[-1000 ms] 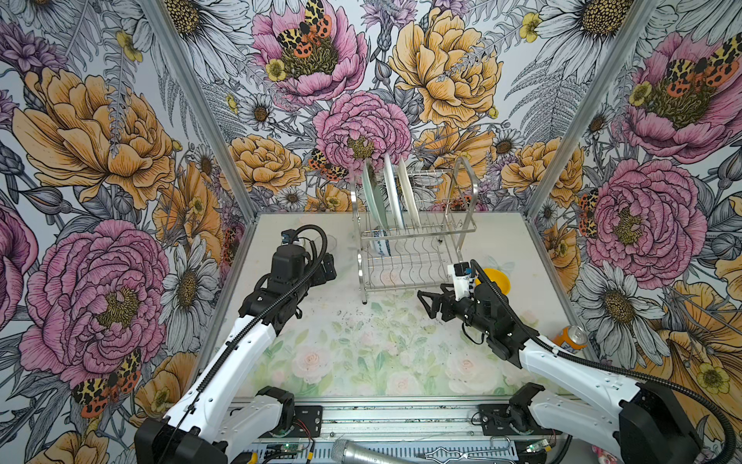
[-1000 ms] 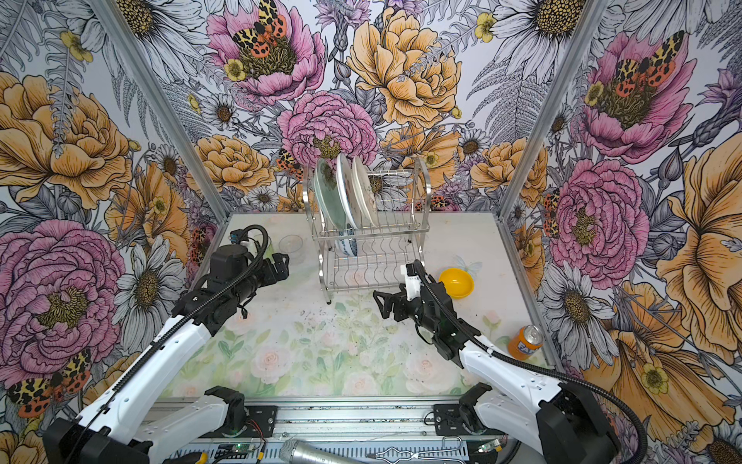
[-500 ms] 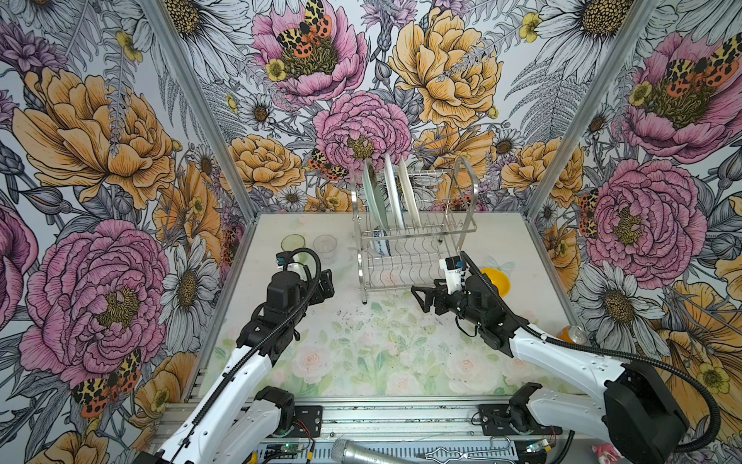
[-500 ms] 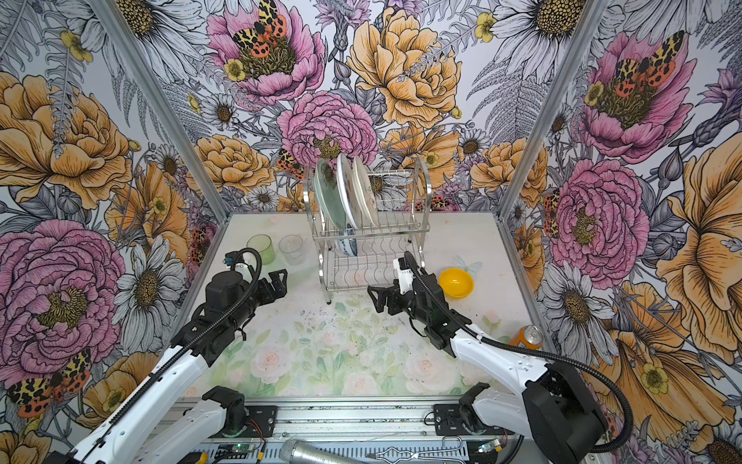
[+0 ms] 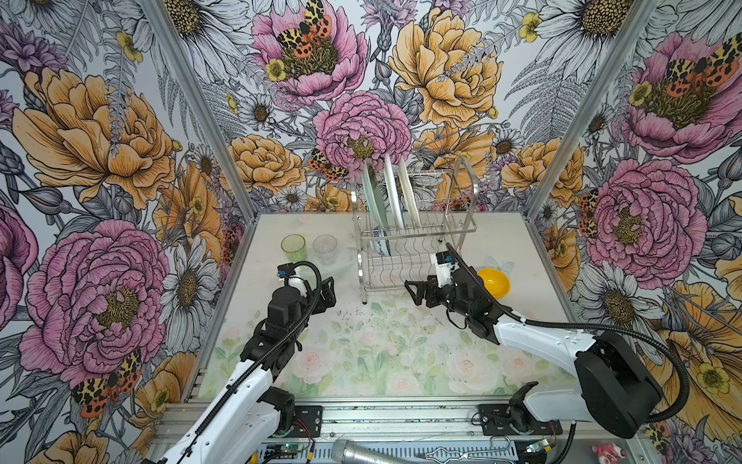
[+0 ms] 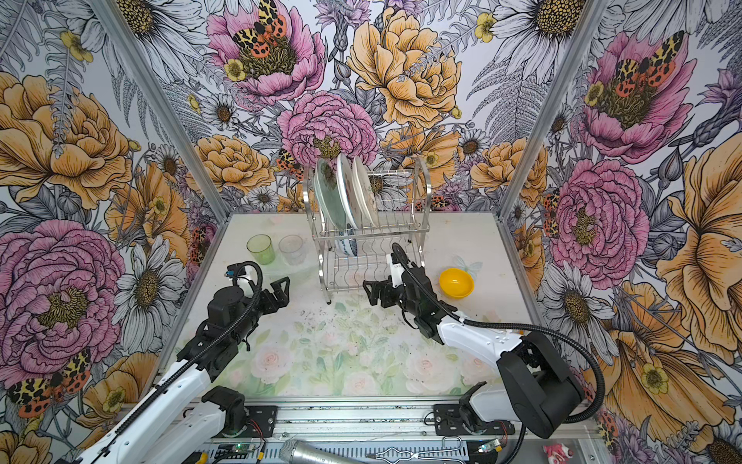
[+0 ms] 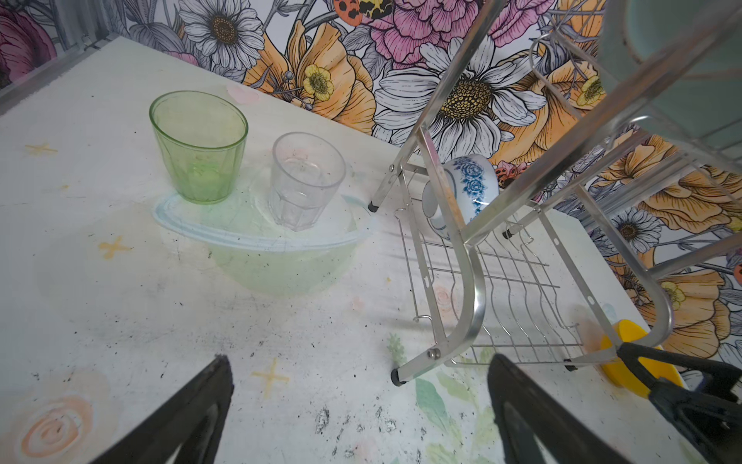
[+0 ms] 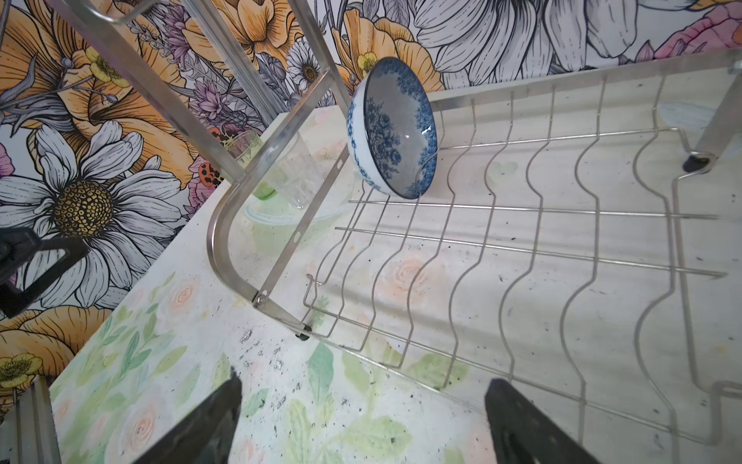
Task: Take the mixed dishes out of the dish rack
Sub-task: 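Draw the left gripper back while the right gripper moves toward the blue-and-white bowl, then lower the right gripper onto the rim of the blue-and-white bowl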
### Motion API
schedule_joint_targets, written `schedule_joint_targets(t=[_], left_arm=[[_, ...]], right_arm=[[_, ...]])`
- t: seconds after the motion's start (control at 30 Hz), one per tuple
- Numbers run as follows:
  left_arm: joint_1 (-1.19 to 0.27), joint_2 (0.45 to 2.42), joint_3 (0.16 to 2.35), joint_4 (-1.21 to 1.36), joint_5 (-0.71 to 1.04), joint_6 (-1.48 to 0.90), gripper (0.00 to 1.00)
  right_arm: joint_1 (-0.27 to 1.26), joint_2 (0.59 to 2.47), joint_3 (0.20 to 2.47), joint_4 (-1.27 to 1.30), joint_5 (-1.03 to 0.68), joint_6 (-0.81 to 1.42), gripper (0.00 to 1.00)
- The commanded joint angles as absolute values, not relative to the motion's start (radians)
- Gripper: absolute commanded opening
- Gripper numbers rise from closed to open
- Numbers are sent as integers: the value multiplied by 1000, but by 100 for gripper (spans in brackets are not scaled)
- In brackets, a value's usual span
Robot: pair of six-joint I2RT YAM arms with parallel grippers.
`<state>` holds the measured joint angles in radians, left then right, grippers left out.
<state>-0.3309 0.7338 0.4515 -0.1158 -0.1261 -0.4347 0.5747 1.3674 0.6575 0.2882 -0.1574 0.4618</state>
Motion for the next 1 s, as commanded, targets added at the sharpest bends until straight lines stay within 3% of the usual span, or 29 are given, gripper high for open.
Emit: schedule_joint_targets(t=[0.0,0.43,0.73,0.97], left_arm=[[-337,711,412,-17,-102,-407,99],[-338,574,335,5,-129,-407,99],[-339,608,307,52,-114,-403,99],[-339,633,305,66,-103,-403,99]], right_arm=[[587,1406,723,341,-148,465,98],[601,1580,830,366,-163,492,86],[591,1716,946,371,-178,485,72],[561,1813,1025,398,-231,466,68]])
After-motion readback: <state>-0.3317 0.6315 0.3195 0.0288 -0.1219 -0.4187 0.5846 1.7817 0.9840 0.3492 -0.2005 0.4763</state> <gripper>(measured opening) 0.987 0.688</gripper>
